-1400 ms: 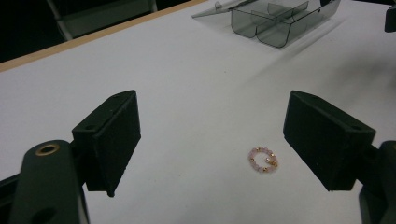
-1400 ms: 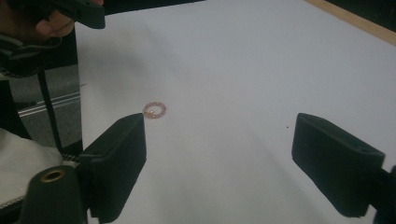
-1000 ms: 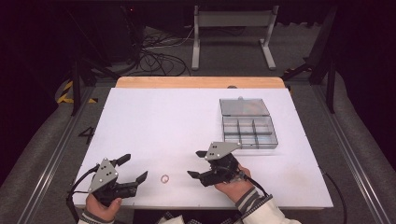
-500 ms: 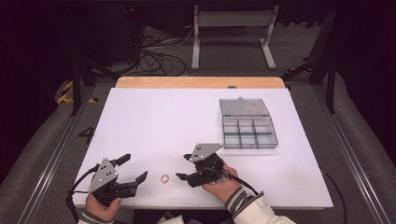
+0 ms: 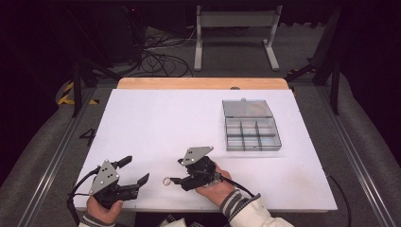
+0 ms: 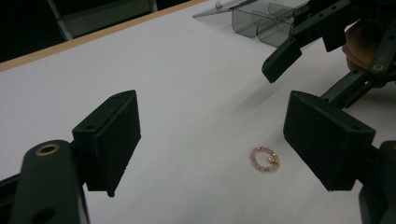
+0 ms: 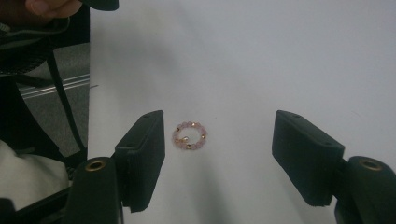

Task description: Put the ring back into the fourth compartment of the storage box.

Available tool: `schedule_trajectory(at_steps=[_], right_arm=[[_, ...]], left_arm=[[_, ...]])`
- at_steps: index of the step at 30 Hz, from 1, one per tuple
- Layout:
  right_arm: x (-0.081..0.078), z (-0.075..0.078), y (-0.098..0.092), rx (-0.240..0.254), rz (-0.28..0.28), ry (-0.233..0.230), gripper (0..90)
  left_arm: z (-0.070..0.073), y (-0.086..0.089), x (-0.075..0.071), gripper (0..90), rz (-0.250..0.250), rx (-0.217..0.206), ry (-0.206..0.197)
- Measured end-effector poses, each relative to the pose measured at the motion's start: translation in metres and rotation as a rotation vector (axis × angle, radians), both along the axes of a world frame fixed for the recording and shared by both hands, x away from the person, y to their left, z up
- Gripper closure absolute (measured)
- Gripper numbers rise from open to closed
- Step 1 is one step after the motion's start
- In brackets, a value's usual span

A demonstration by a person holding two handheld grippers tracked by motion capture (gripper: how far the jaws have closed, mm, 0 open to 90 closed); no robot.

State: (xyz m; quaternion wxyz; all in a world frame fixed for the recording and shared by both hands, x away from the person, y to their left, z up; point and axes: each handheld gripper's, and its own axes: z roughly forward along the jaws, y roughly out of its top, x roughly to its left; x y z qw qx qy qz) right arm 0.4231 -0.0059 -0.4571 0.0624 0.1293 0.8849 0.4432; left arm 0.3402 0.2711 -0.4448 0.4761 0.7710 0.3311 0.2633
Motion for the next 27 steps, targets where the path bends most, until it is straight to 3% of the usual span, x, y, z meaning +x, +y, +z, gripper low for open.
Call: schedule_trajectory(at_steps=[27], right_arm=[[0.004,-0.026,0.036,-0.062,0.032,0.026,35.5]], left_arm=[[0.0,0.001,0.0,19.6,-0.003,-0.001,0.002]])
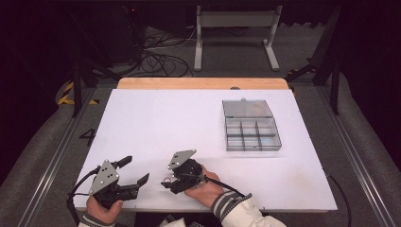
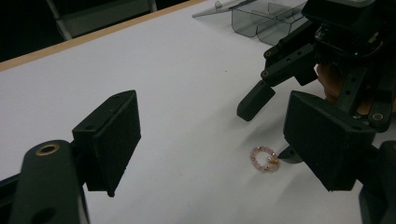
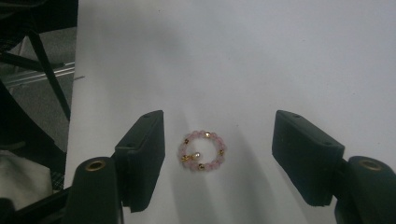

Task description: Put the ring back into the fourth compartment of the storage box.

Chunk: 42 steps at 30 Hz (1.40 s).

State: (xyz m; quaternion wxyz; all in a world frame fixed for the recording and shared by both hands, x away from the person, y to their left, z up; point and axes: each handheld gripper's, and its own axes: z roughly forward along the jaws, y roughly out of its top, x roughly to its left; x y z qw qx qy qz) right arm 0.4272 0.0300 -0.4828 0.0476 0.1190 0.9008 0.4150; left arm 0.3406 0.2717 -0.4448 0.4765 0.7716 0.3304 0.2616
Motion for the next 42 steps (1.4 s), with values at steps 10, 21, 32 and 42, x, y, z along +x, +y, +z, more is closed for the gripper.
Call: schedule_trajectory(at_steps=[10,21,32,42], right_arm=[[0.0009,-0.0034,0.003,-0.018,-0.003,-0.012,55.5],[0.0023,-0.0065,0.0072,-0.05,0.004,-0.023,74.9],[0.0025,-0.0075,0.0089,-0.069,0.009,-0.018,86.7],[0.0001,-0.003,0.0077,-0.061,0.012,-0.037,87.4]], left_arm=[[-0.0003,-0.0002,0.0005,19.7,-0.001,0.001,0.0],[-0.0004,-0.0002,0.0006,19.6,-0.001,0.0,0.0],[-0.0005,-0.0004,0.001,19.6,-0.002,0.003,-0.002],[-0.0004,-0.0003,0.0005,19.6,0.0,0.0,-0.001]])
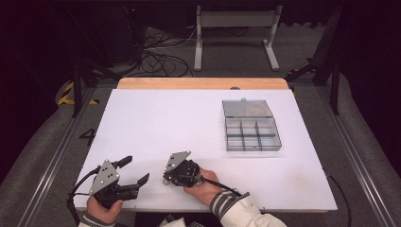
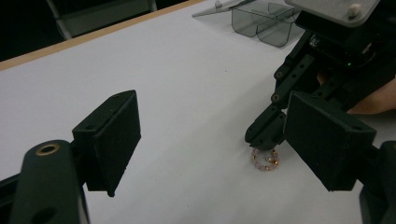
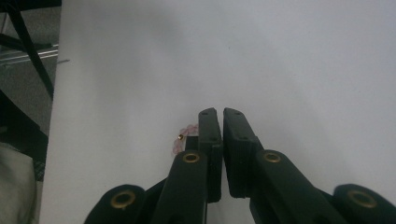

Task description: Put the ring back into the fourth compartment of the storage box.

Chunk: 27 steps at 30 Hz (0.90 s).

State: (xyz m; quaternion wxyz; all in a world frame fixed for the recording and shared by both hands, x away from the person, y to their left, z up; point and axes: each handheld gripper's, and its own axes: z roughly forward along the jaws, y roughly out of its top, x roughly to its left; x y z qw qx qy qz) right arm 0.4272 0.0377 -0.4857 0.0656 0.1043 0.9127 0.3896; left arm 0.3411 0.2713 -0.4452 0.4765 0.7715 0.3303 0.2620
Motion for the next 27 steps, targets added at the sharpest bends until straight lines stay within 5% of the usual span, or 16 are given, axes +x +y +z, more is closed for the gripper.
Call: schedule_trajectory(at_steps=[27], right_arm=[[-0.003,0.041,-0.028,0.094,-0.052,-0.082,87.4]], left_arm=[[0.0,0.0,0.0,19.6,0.003,0.002,-0.001]])
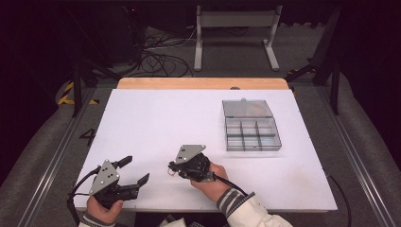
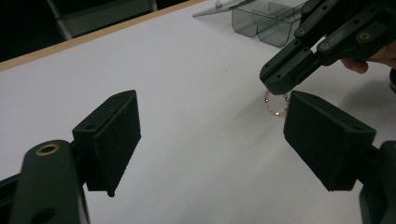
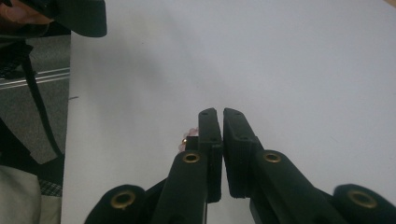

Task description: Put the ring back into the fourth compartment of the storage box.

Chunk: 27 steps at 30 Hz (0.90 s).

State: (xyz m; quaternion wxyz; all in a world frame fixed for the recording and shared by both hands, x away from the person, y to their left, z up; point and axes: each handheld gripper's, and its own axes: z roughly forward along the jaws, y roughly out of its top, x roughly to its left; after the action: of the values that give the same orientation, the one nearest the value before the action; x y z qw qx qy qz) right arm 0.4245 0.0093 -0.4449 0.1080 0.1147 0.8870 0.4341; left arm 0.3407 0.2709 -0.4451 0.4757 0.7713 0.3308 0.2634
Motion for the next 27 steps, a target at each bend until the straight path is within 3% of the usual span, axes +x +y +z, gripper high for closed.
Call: schedule_trajectory(at_steps=[14,27], right_arm=[[0.003,0.015,-0.012,0.006,-0.022,-0.033,87.4],[0.008,0.031,-0.029,-0.025,-0.068,-0.067,87.3]], left_arm=[[0.0,0.0,0.0,19.6,0.0,0.001,0.0],[-0.001,0.0,0.001,19.6,0.001,0.0,0.001]])
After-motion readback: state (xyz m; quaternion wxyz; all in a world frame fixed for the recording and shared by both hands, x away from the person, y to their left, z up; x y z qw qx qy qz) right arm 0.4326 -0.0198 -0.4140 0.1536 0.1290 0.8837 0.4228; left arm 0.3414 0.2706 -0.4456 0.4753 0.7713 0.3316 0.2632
